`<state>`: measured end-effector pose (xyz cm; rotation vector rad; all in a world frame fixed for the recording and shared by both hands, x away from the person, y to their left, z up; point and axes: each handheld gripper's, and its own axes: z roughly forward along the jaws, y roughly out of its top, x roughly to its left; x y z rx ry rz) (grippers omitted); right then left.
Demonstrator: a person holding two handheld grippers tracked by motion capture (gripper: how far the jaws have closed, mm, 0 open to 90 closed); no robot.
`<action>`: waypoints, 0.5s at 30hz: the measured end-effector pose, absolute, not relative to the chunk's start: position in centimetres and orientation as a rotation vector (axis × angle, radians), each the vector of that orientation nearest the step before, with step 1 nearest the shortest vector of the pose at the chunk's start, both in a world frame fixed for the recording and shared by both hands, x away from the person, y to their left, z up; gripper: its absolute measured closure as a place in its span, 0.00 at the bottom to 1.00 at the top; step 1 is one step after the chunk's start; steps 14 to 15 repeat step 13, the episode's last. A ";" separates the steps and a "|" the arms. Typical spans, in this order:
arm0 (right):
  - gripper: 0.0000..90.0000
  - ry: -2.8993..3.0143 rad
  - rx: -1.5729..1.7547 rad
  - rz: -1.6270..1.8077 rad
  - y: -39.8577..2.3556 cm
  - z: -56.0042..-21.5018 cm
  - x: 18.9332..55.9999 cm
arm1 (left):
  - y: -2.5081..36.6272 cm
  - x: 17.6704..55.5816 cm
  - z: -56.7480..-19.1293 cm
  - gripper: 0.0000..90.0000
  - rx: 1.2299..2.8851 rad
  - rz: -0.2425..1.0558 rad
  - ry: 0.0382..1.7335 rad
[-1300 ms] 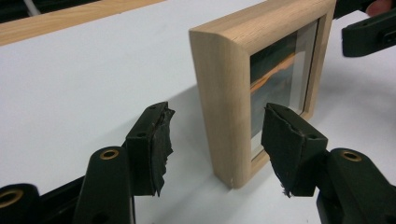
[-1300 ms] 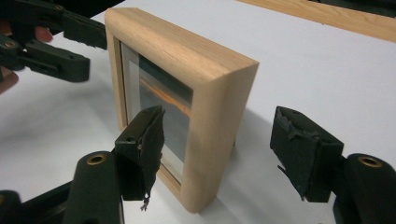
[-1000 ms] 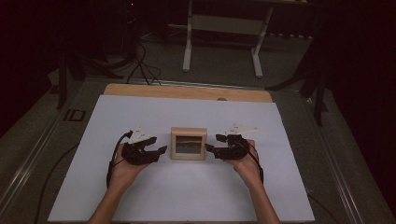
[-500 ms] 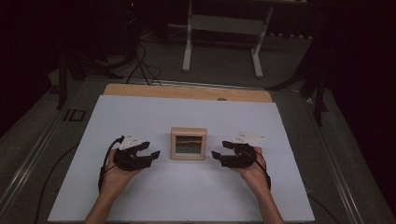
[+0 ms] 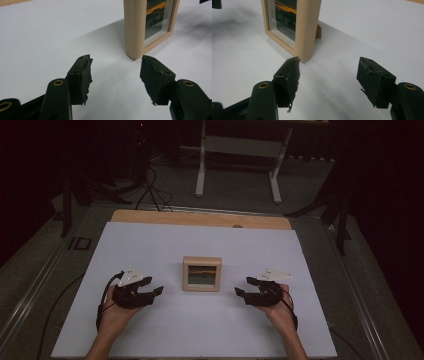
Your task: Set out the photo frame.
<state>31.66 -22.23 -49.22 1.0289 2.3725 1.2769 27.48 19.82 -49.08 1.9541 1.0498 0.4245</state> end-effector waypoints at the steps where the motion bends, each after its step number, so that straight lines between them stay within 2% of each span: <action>1: 0.38 2.370 1.030 1.276 -22.4 -49.3 31.6 | 20.0 27.4 -49.1 0.47 1.952 0.428 1.054; 15: 0.38 2.341 1.084 1.267 -24.4 -50.1 31.1 | 21.7 26.8 -49.5 0.46 1.944 0.452 1.115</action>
